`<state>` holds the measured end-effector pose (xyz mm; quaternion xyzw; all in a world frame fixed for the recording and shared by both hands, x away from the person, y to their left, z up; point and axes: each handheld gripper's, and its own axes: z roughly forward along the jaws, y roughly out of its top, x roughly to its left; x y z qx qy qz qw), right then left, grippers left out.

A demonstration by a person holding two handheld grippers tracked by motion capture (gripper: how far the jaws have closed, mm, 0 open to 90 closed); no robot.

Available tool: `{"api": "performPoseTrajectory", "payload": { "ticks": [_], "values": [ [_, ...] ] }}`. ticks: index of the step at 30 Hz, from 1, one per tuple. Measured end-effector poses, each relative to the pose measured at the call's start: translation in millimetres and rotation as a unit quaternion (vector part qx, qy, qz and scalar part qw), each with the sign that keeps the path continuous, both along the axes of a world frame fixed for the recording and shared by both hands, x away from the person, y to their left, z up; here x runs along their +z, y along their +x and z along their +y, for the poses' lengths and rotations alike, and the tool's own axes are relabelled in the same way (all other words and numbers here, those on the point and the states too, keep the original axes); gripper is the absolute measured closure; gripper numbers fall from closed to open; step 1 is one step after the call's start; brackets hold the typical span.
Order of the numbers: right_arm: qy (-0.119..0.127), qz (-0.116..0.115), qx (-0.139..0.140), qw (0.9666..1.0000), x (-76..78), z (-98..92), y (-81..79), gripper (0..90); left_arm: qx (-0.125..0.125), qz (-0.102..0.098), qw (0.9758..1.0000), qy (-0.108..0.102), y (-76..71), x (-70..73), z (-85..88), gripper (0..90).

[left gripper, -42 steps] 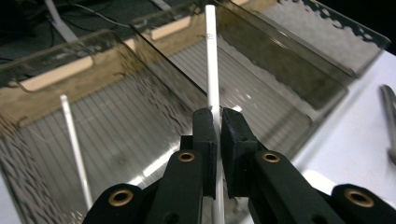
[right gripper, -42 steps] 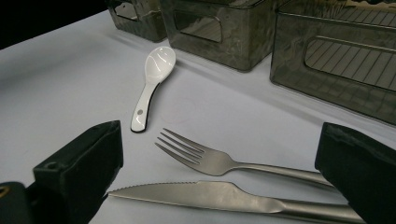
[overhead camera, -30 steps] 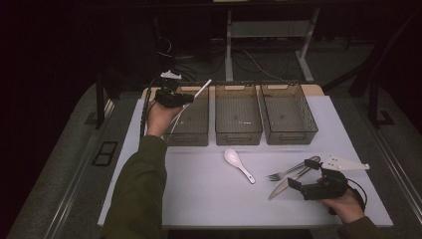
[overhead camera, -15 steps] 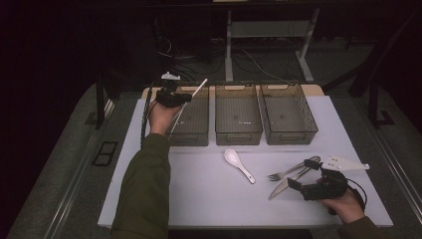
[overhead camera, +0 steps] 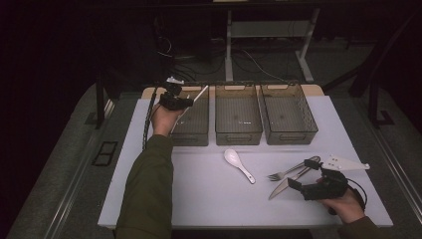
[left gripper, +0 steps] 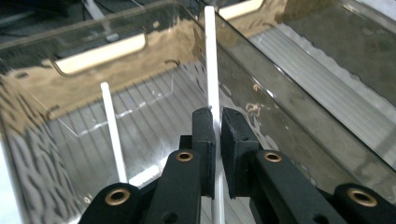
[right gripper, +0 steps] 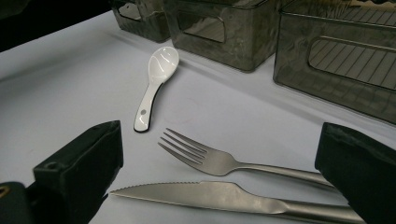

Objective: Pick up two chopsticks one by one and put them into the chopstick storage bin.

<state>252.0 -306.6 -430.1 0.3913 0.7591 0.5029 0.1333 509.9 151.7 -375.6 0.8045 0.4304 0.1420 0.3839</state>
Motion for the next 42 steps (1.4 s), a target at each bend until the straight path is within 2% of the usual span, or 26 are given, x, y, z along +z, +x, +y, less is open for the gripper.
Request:
{"api": "performPoseTrajectory", "payload": {
  "ticks": [2, 9, 14, 16, 22, 27, 31, 34, 42],
  "values": [
    [0.000, 0.000, 0.000, 1.0000, 0.0, 0.1, -0.1, 1.1, 0.006, -0.002, 1.0000, 0.001, -0.4, -0.1, 0.2, 78.8],
    [0.000, 0.000, 0.000, 1.0000, 0.0, 0.1, 0.0, 1.1, -0.001, -0.008, 1.0000, 0.005, -3.7, 4.8, -0.9, 72.4],
    [-0.001, 0.000, -0.001, 1.0000, 0.0, 0.4, 0.1, 1.1, -0.015, -0.011, 0.9998, -0.005, -9.7, 12.8, -2.2, 66.8],
    [-0.001, 0.000, 0.000, 1.0000, 0.0, 0.6, 0.2, 1.1, -0.021, -0.010, 0.9996, -0.017, -13.8, 16.2, -2.9, 63.8],
    [0.000, 0.003, -0.002, 1.0000, -0.5, 0.6, 2.1, 1.1, -0.051, -0.021, 0.9973, -0.049, -29.3, 23.6, -7.2, 55.1],
    [-0.004, 0.004, -0.002, 1.0000, -0.6, 2.3, 2.1, 1.1, -0.078, -0.023, 0.9962, -0.031, -44.6, 24.5, -11.3, 50.2],
    [-0.006, 0.005, -0.002, 1.0000, -0.8, 2.5, 1.9, 1.1, -0.088, -0.024, 0.9951, -0.040, -58.3, 24.0, -14.4, 46.9],
    [-0.005, 0.004, -0.002, 1.0000, -1.0, 1.8, 1.5, 1.1, -0.095, -0.028, 0.9945, -0.034, -70.4, 24.4, -15.6, 44.3],
    [-0.005, 0.003, 0.001, 1.0000, -0.5, 2.6, 0.2, 1.1, -0.115, -0.035, 0.9922, -0.034, -95.6, 26.2, -16.7, 38.2]
  ]
}}
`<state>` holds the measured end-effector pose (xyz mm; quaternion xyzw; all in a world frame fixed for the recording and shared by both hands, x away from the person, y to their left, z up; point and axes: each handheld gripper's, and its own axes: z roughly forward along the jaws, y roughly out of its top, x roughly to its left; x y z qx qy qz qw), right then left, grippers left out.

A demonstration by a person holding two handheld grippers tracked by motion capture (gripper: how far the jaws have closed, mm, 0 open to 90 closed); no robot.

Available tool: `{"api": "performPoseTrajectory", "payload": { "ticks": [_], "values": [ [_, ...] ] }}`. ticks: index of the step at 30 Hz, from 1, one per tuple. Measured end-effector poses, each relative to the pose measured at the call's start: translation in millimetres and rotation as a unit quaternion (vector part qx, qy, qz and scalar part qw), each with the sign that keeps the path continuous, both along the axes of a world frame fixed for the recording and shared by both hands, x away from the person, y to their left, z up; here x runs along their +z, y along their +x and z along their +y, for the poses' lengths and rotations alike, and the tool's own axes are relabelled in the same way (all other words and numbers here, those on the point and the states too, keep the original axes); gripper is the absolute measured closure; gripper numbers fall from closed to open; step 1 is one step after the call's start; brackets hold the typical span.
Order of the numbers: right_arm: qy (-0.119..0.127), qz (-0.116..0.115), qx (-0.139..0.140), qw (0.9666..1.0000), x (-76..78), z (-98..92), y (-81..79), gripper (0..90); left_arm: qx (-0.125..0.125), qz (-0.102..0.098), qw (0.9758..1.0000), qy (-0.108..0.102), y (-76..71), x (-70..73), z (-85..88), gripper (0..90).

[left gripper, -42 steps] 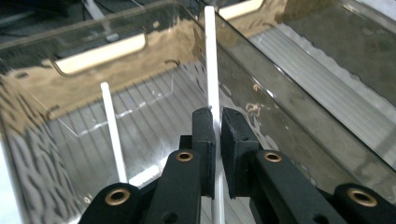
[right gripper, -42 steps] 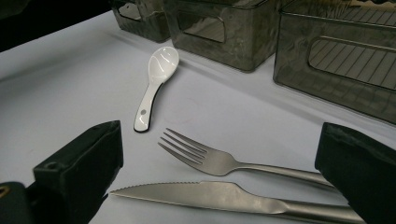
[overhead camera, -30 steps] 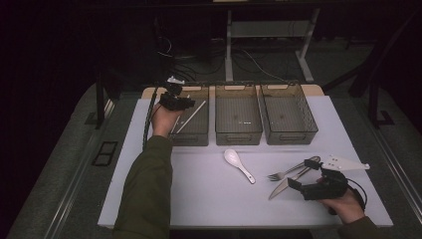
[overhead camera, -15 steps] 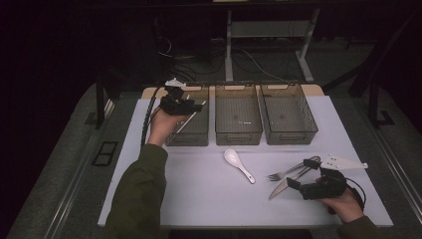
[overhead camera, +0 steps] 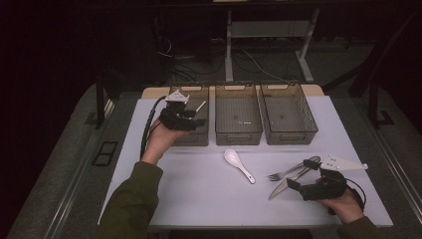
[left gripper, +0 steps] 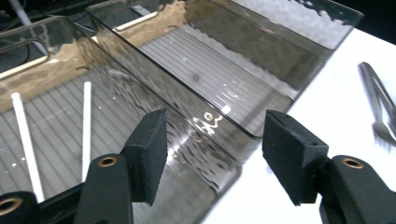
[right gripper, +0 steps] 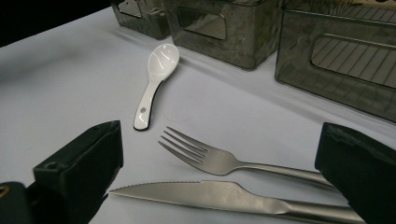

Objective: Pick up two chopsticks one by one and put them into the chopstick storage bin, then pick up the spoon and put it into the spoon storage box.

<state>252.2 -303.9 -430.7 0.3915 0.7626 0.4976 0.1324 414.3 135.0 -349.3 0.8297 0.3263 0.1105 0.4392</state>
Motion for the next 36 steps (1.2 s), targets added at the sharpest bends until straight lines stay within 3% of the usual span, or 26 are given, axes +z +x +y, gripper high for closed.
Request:
{"api": "performPoseTrajectory", "payload": {
  "ticks": [7, 12, 15, 36],
  "values": [
    [-0.001, -0.002, 0.001, 1.0000, -0.2, 0.1, -0.3, 1.1, -0.017, -0.012, 0.9998, -0.004, -20.0, 0.0, -2.8, 35.6],
    [-0.001, -0.003, -0.001, 1.0000, 0.0, -0.6, -0.6, 1.1, -0.029, -0.016, 0.9995, 0.003, -34.3, -6.6, -3.4, 32.8],
    [0.000, -0.001, -0.001, 1.0000, 0.1, -0.3, -0.7, 1.1, -0.033, -0.015, 0.9993, -0.004, -43.3, -11.0, -2.8, 30.6],
    [-0.001, -0.004, -0.002, 1.0000, 0.0, -0.9, -0.8, 1.1, -0.033, -0.025, 0.9988, -0.028, -99.7, -46.8, 13.8, 12.7]
  ]
}}
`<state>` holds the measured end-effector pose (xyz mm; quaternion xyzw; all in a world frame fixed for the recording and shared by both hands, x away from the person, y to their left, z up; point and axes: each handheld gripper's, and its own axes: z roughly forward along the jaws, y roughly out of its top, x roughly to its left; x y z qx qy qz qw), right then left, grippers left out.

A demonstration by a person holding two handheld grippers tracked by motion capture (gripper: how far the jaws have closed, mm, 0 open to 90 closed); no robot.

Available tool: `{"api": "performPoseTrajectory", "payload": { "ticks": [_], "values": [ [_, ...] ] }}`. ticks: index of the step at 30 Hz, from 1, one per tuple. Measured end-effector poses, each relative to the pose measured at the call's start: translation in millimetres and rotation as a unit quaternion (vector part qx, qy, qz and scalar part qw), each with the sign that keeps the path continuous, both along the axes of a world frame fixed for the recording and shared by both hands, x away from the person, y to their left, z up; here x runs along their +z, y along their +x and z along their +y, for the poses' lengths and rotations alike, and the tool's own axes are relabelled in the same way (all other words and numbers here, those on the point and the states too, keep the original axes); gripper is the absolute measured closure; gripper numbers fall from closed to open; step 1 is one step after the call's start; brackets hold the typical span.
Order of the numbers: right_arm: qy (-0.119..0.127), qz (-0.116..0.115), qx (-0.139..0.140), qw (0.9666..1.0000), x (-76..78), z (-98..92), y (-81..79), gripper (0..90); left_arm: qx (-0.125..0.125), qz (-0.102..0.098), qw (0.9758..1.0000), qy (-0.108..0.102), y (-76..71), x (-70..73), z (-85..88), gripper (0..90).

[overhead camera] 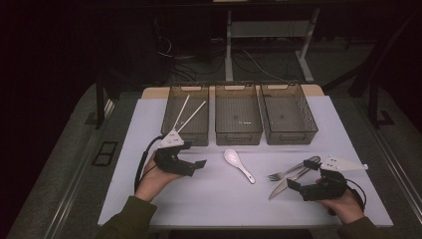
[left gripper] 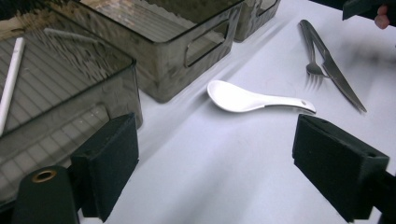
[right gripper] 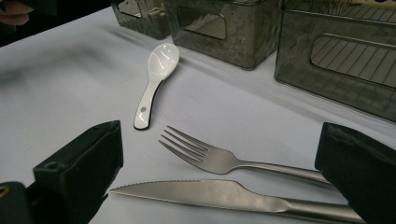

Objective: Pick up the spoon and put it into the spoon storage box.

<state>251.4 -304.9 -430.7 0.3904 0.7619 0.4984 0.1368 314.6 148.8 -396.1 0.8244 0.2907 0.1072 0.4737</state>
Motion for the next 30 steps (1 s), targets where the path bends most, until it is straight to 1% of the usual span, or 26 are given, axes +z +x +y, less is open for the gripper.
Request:
{"api": "performPoseTrajectory", "payload": {
  "ticks": [11, 13, 16, 18, 19, 21, 22, 23, 24, 25, 26, 28, 29, 30],
  "values": [
    [-0.001, 0.001, 0.000, 1.0000, 0.2, 0.8, -0.9, 1.1, 0.006, -0.003, 1.0000, 0.000, -21.0, -14.4, 10.0, 1.8],
    [0.000, 0.003, 0.000, 1.0000, 0.3, 0.9, -1.2, 1.1, 0.006, -0.003, 1.0000, -0.003, -23.7, -16.8, 10.8, 0.7],
    [0.000, 0.003, 0.000, 1.0000, 0.5, 1.0, -1.6, 1.1, 0.004, -0.002, 1.0000, -0.001, -27.4, -19.9, 11.1, 0.0],
    [0.000, 0.004, 0.000, 1.0000, 0.5, 1.1, -1.7, 1.1, 0.004, -0.005, 1.0000, 0.000, -29.4, -21.8, 10.7, 0.0],
    [0.000, 0.003, 0.002, 1.0000, 0.5, 1.1, -1.7, 1.1, 0.004, -0.007, 1.0000, -0.002, -30.5, -22.6, 10.2, 0.0],
    [-0.001, 0.009, 0.006, 0.9999, 1.1, 1.9, -2.1, 1.1, -0.002, -0.008, 1.0000, -0.004, -32.5, -23.9, 9.2, 0.0],
    [-0.002, 0.010, 0.011, 0.9999, 1.5, 2.7, -2.4, 4.8, -0.004, -0.010, 0.9999, -0.004, -33.4, -24.4, 8.5, 0.0],
    [-0.005, 0.011, 0.018, 0.9998, 2.4, 2.9, -3.1, 5.9, -0.007, -0.011, 0.9999, -0.004, -33.8, -24.6, 8.2, 0.0],
    [-0.006, 0.017, 0.023, 0.9996, 3.3, 3.6, -2.9, 6.5, -0.008, -0.011, 0.9999, -0.003, -33.8, -24.7, 8.0, 0.0],
    [-0.005, 0.023, 0.027, 0.9994, 4.3, 4.3, -2.4, 9.2, -0.009, -0.012, 0.9999, -0.003, -33.8, -24.9, 8.0, 0.0],
    [-0.005, 0.024, 0.034, 0.9991, 5.3, 4.8, -1.8, 14.4, -0.011, -0.011, 0.9999, -0.005, -33.7, -25.3, 8.0, 0.0],
    [-0.005, 0.028, 0.043, 0.9987, 7.4, 6.9, -0.1, 16.5, -0.011, -0.009, 0.9999, -0.006, -33.7, -25.7, 8.6, 0.0],
    [-0.005, 0.032, 0.046, 0.9984, 8.3, 8.5, 1.1, 21.3, -0.011, -0.009, 0.9999, -0.008, -33.7, -25.8, 8.8, 0.0],
    [-0.007, 0.035, 0.048, 0.9982, 9.2, 10.5, 2.3, 24.2, -0.011, -0.009, 0.9999, -0.009, -33.6, -26.0, 8.8, 0.0]
  ]
}}
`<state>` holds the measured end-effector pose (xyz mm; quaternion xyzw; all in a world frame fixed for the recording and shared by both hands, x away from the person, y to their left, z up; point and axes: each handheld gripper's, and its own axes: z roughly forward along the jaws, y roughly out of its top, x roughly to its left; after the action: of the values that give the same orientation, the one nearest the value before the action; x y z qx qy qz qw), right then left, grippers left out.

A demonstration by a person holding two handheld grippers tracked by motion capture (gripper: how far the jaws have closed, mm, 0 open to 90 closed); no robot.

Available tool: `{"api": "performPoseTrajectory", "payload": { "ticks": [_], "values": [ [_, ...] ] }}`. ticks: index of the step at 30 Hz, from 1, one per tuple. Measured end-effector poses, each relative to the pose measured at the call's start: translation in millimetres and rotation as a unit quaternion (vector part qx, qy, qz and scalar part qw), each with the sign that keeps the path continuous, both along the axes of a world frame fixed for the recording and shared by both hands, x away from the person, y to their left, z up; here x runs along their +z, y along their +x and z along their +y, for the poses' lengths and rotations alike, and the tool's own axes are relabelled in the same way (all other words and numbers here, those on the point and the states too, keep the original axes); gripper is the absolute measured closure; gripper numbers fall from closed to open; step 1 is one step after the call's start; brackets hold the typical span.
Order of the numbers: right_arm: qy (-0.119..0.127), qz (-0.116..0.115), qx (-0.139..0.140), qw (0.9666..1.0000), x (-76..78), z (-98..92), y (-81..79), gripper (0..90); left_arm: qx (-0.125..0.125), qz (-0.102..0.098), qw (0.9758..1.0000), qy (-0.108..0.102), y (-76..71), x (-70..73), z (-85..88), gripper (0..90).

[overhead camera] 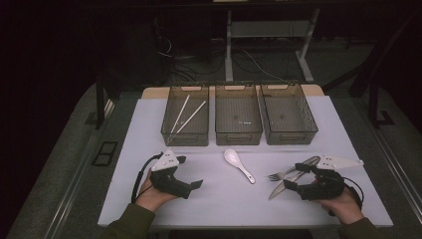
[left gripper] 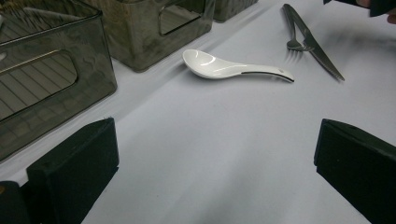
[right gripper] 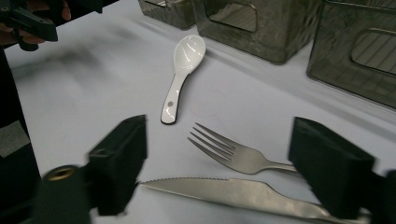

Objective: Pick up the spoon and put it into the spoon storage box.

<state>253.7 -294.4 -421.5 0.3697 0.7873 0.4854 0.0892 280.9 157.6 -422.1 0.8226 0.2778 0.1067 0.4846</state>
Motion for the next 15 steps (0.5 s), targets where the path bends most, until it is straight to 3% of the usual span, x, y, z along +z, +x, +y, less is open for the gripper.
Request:
{"api": "performPoseTrajectory", "payload": {
  "ticks": [10, 15],
  "values": [
    [-0.023, 0.027, 0.043, 0.9984, 4.4, 36.2, 14.0, 54.4, -0.007, 0.003, 1.0000, 0.004, -0.1, -1.2, -1.4, 0.0],
    [-0.022, 0.038, 0.067, 0.9968, 4.0, 54.2, 25.4, 68.3, -0.010, 0.006, 0.9999, 0.004, -0.3, -1.5, -2.2, 0.0]
  ]
}}
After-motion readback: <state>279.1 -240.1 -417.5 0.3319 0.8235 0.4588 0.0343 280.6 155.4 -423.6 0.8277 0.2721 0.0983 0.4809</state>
